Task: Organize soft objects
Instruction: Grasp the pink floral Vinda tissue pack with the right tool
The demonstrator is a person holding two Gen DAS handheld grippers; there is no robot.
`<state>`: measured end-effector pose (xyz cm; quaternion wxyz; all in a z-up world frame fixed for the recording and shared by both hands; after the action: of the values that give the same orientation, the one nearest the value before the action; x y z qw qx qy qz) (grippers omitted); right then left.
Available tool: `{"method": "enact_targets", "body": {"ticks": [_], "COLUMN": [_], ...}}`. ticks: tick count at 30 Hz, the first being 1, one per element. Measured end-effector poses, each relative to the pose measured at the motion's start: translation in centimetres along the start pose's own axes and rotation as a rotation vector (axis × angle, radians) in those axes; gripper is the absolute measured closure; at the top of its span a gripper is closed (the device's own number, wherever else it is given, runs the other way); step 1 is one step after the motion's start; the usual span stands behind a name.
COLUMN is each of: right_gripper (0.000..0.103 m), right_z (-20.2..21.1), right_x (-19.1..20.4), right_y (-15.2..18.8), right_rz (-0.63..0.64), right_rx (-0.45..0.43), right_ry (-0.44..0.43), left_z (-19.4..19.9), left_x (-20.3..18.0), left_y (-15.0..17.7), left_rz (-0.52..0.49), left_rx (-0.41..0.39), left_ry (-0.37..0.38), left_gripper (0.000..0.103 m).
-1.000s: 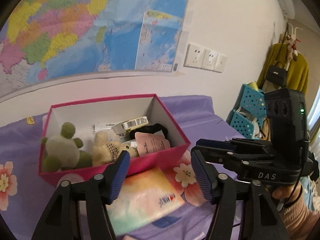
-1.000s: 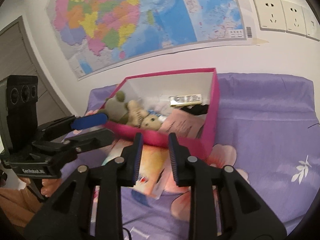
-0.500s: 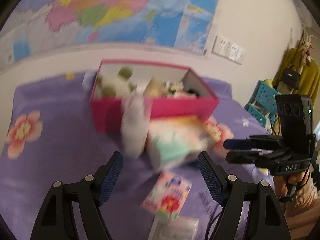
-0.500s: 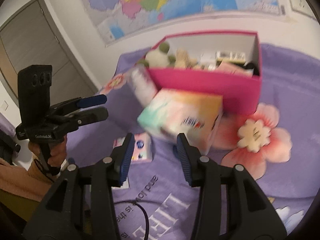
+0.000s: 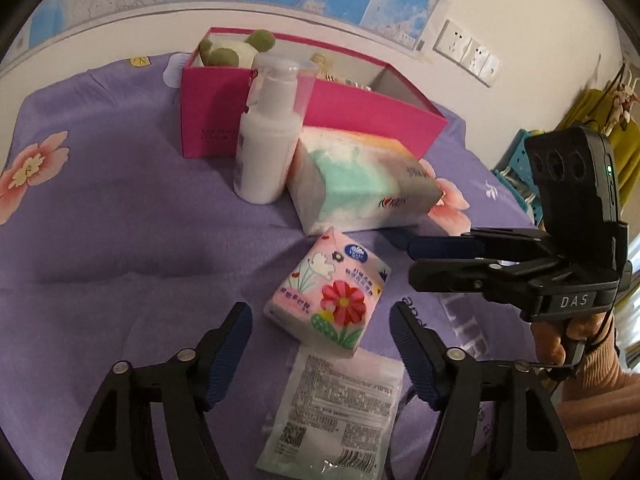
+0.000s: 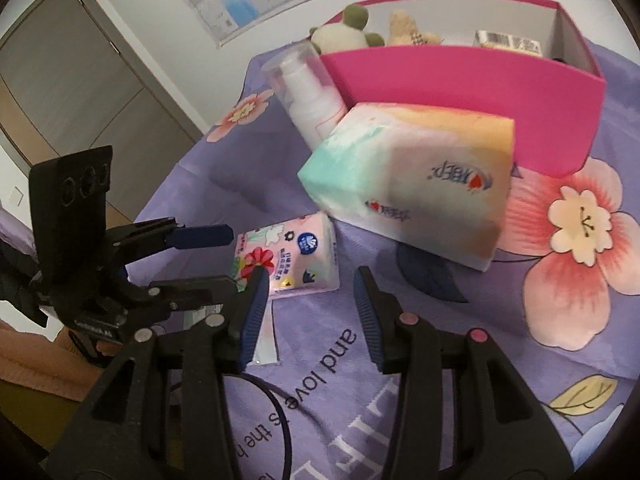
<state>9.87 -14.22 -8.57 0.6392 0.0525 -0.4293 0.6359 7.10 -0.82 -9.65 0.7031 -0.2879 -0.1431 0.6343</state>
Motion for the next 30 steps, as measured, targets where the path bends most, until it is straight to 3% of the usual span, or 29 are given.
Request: {"method": "enact_targets", "body": {"ticks": [7,12,20,30], "right_gripper": [0.057,0.057,0.073,0.073], "right_z": [-1.8,-2.6,-2.1,-0.4], "right_x": [-0.3,-0.4,-0.7,-1.4], "right_y": [-0.8,-1.2,-0.5,1.0], "right_rz": [-0.024,-0.023,-0.054,-0.103], "right_rx": [0.005,0.004,0.004,-0.033], "right_ry": [-0.015,-0.027,-0.019,-0.011], "left_z": [-0.6,-0.9,-1.3,-1.9], "left_x": [-0.4,-0.6,-0.8,-2.3], "left_y": [0.9,0.6,0.2,-0.5], "left_rz": [-0.009,-0.001,-0.004,-0.049], "left_rx": [0.042,0.044,0.042,0.04], "left_ry": [0.02,0.045,0.051,0.052], "left_gripper": [0.056,0.065,0.065,0.065]}}
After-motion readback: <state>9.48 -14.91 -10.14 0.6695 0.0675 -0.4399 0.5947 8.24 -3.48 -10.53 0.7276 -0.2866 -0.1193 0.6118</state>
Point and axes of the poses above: each gripper's, at about its wrist camera, not at the fingertips, and z roughly against the way its jaws point, x to its left, y to its underside, the point moved 7 cm from there along -z, roughly the way its jaws point, and after that the axes turned 10 degrees about -y, right-handed, at the moved point
